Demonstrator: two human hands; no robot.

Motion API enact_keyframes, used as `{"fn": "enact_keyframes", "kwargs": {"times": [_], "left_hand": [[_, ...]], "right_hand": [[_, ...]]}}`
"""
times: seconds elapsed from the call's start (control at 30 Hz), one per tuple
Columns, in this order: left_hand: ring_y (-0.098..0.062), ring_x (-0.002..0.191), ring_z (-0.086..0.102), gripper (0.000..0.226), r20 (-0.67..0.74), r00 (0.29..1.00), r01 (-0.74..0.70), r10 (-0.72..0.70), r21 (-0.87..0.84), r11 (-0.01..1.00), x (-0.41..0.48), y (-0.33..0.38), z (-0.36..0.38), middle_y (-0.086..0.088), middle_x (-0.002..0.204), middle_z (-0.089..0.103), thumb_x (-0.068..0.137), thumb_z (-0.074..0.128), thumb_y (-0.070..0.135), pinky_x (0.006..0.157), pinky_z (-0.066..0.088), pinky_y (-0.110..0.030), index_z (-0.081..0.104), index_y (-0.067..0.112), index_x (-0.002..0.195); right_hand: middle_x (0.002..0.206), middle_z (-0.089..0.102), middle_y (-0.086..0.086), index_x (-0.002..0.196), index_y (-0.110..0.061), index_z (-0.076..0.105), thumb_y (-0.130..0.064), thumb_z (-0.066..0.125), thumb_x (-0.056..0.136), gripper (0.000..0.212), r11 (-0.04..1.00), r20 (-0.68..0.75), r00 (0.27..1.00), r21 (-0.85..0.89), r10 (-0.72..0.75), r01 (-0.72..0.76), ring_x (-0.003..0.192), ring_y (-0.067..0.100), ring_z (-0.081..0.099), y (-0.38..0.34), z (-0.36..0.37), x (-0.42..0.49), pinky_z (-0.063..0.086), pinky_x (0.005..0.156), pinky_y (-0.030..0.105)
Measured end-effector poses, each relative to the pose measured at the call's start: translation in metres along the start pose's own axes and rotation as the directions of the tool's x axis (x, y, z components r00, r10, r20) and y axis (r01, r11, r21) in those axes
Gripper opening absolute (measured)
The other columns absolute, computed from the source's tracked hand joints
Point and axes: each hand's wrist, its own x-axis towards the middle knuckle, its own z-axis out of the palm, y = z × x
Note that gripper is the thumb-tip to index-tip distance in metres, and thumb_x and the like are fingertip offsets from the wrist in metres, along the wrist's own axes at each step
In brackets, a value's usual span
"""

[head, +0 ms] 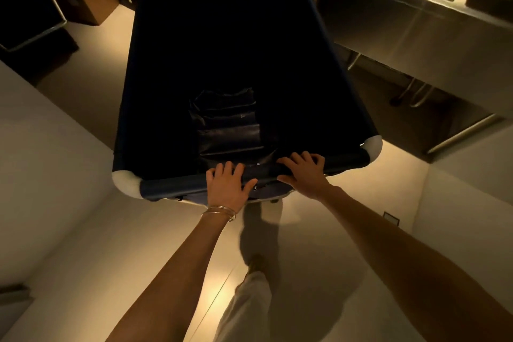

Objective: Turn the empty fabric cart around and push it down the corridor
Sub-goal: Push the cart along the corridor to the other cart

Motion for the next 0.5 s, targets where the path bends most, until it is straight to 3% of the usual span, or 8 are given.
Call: {"fn": "enact_keyframes", "kwargs": {"times": [0.13, 0.2, 0.3, 0.5], "left_hand": [[-0.034, 0.081, 0.056, 0.047, -0.015, 0.998, 0.067, -0.066, 0.013, 0.998, 0.039, 0.005, 0.005, -0.015, 0.088, 0.063, 0.083, 0.043, 0.052, 0.075, 0.043, -0.045, 0.062, 0.011, 0.097], [-0.035, 0.085, 0.055, 0.041, -0.008, 0.995, 0.102, -0.102, -0.005, 0.995, 0.055, 0.007, 0.008, -0.016, 0.092, 0.062, 0.083, 0.057, 0.047, 0.078, 0.041, -0.045, 0.061, 0.01, 0.101], [-0.034, 0.088, 0.054, 0.041, -0.01, 0.988, 0.151, -0.152, -0.012, 0.988, 0.073, 0.013, 0.01, -0.015, 0.094, 0.062, 0.083, 0.059, 0.046, 0.081, 0.039, -0.045, 0.06, 0.011, 0.103], [-0.034, 0.089, 0.053, 0.038, -0.042, 0.972, 0.232, -0.233, -0.041, 0.972, 0.088, 0.032, 0.014, -0.015, 0.094, 0.062, 0.085, 0.056, 0.043, 0.082, 0.038, -0.044, 0.059, 0.01, 0.103]], "right_hand": [[0.116, 0.058, 0.013, 0.122, -0.023, 0.053, -0.055, 0.032, 0.082, 0.055, 0.999, -0.005, 0.999, 0.007, -0.054, 0.054, 0.11, 0.035, 0.046, 0.023, -0.008, 0.045, 0.025, 0.094, 0.049], [0.12, 0.056, 0.012, 0.124, -0.024, 0.051, -0.051, 0.039, 0.085, 0.049, 0.997, 0.041, 0.996, -0.007, -0.073, 0.074, 0.114, 0.035, 0.043, 0.031, -0.012, 0.066, 0.023, 0.096, 0.049], [0.125, 0.053, 0.01, 0.126, -0.024, 0.048, -0.04, 0.058, 0.085, 0.045, 0.994, 0.061, 0.992, -0.019, -0.107, 0.109, 0.119, 0.033, 0.038, 0.043, -0.014, 0.092, 0.019, 0.099, 0.047], [0.122, 0.055, 0.011, 0.122, -0.022, 0.052, -0.043, 0.06, 0.083, 0.045, 0.98, 0.063, 0.978, -0.015, -0.197, 0.198, 0.117, 0.033, 0.04, 0.064, -0.022, 0.12, 0.018, 0.099, 0.046]]}}
